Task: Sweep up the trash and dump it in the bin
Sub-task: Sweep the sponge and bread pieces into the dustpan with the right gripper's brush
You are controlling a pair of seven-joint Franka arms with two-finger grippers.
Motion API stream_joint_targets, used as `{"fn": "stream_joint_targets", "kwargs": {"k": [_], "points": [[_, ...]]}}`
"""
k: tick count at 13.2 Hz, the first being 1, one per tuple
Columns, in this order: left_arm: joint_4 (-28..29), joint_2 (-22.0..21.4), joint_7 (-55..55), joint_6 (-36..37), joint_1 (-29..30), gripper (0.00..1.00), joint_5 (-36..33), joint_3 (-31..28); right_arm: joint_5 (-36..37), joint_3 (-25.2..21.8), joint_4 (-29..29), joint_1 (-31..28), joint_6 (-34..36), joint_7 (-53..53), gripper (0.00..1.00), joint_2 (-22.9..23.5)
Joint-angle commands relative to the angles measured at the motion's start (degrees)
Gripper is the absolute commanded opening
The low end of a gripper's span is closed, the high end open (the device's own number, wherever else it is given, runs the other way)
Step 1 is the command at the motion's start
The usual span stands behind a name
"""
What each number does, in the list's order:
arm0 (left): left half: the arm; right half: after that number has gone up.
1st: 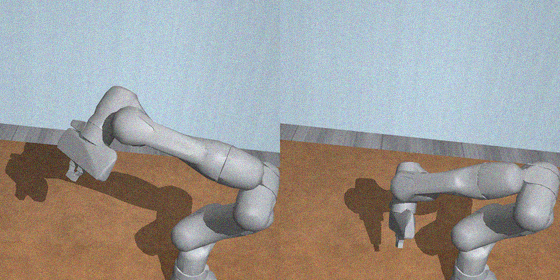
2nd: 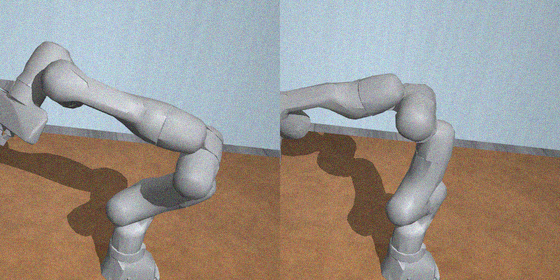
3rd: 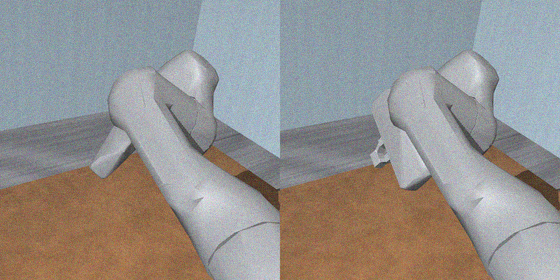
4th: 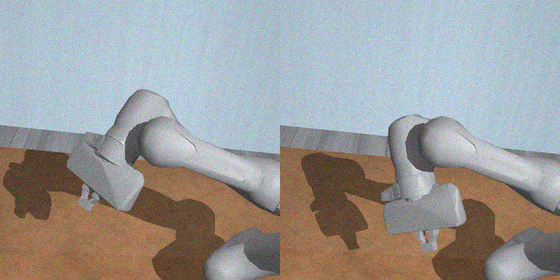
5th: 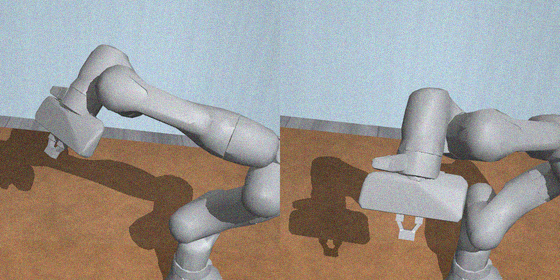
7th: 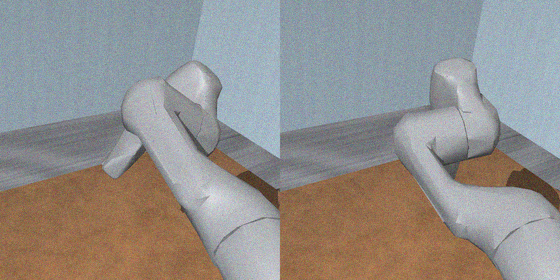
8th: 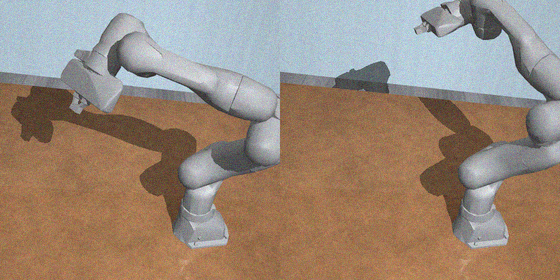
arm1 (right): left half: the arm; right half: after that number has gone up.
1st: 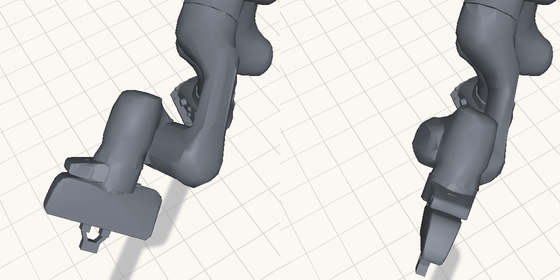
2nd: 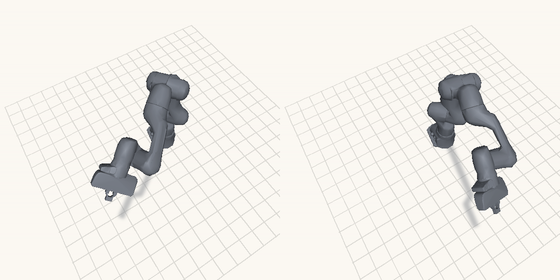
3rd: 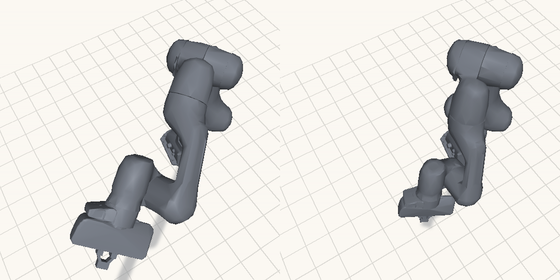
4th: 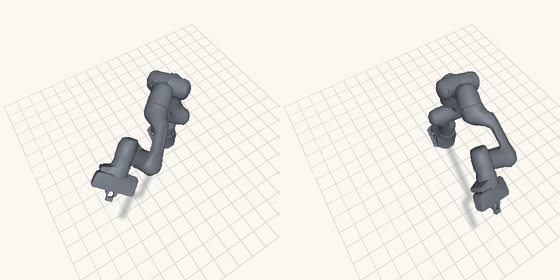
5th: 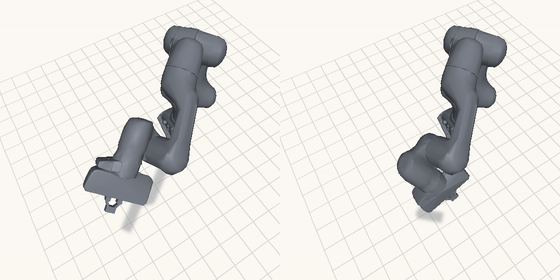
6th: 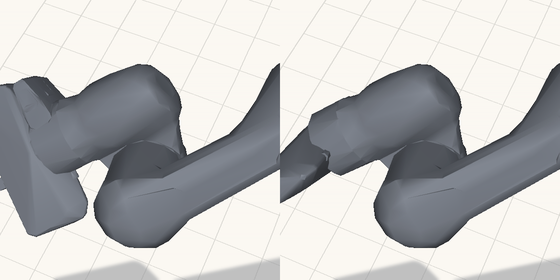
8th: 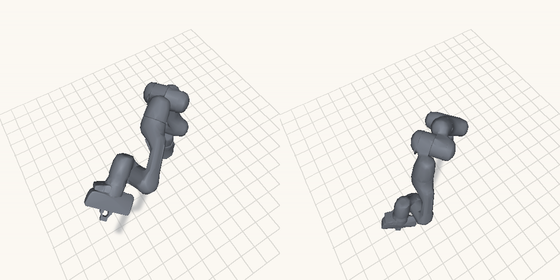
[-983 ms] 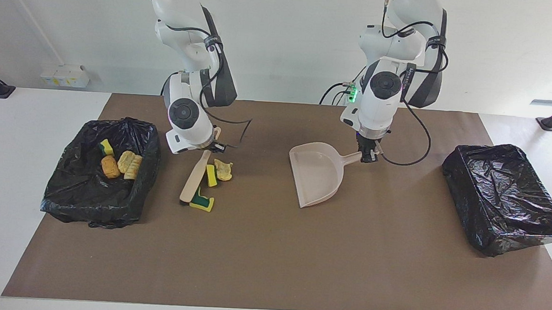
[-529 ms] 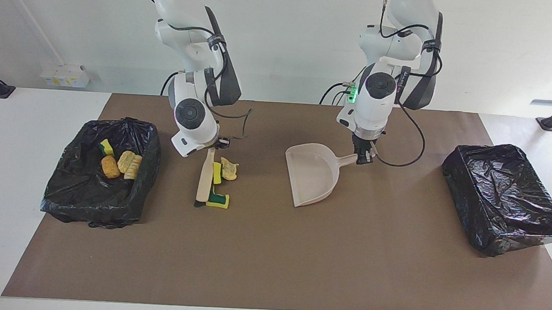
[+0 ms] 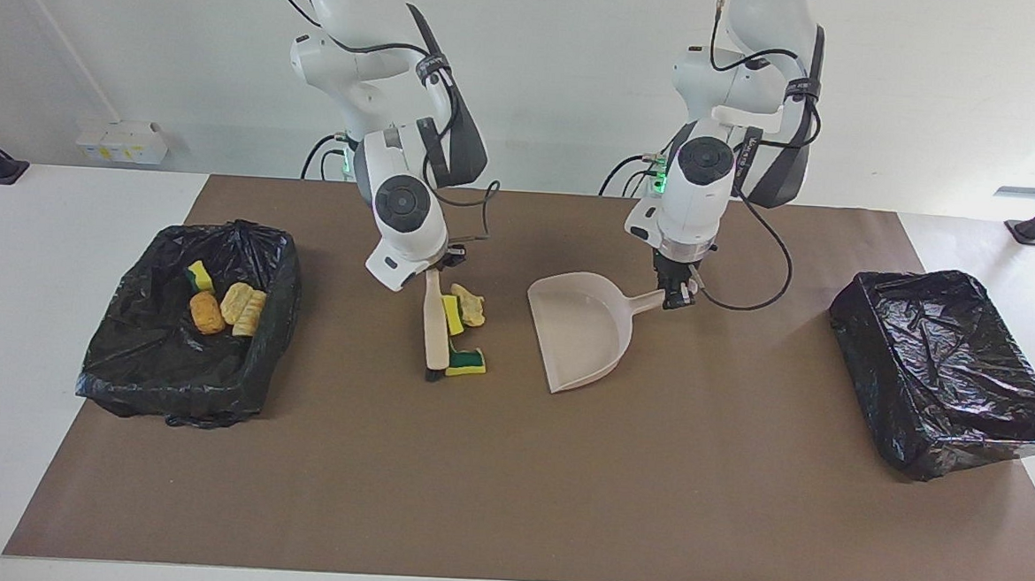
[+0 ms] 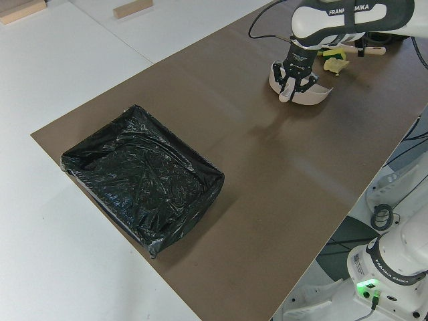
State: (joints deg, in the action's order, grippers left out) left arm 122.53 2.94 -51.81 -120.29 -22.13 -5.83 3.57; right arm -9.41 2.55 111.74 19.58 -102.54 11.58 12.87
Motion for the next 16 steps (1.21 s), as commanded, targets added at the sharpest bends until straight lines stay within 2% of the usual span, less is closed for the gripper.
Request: {"fn": "stream_joint_targets", "kwargs": {"k": [1, 6, 10, 12, 16], "points": [[1.8, -0.9, 2.0, -1.8, -0.8, 0.0, -0.9, -0.5, -4.8, 0.4, -2.0, 0.5, -1.8, -1.9, 0.0, 2.3], [2.8, -1.4, 2.3, -2.8, -0.9, 0.0, -0.9, -0.4, -12.1, 0.4, -7.3, 5.0, -4.7, -0.8, 0.0, 5.5], [3.9, -0.5, 4.7, -5.7, -1.8, 0.0, -0.9, -0.4, -14.6, 0.4, -8.3, 7.1, -7.8, -0.8, 0.0, 6.4], [5.2, -0.1, 6.2, -9.7, -2.3, 0.0, -0.8, -0.4, -16.0, 0.4, -8.7, 7.6, -7.8, -0.8, 0.0, 6.6], [5.1, 0.1, 5.1, -10.1, -2.1, 0.0, -0.9, -0.4, -16.7, 0.4, -15.1, 7.5, -3.8, -0.2, 0.0, 8.2]]}}
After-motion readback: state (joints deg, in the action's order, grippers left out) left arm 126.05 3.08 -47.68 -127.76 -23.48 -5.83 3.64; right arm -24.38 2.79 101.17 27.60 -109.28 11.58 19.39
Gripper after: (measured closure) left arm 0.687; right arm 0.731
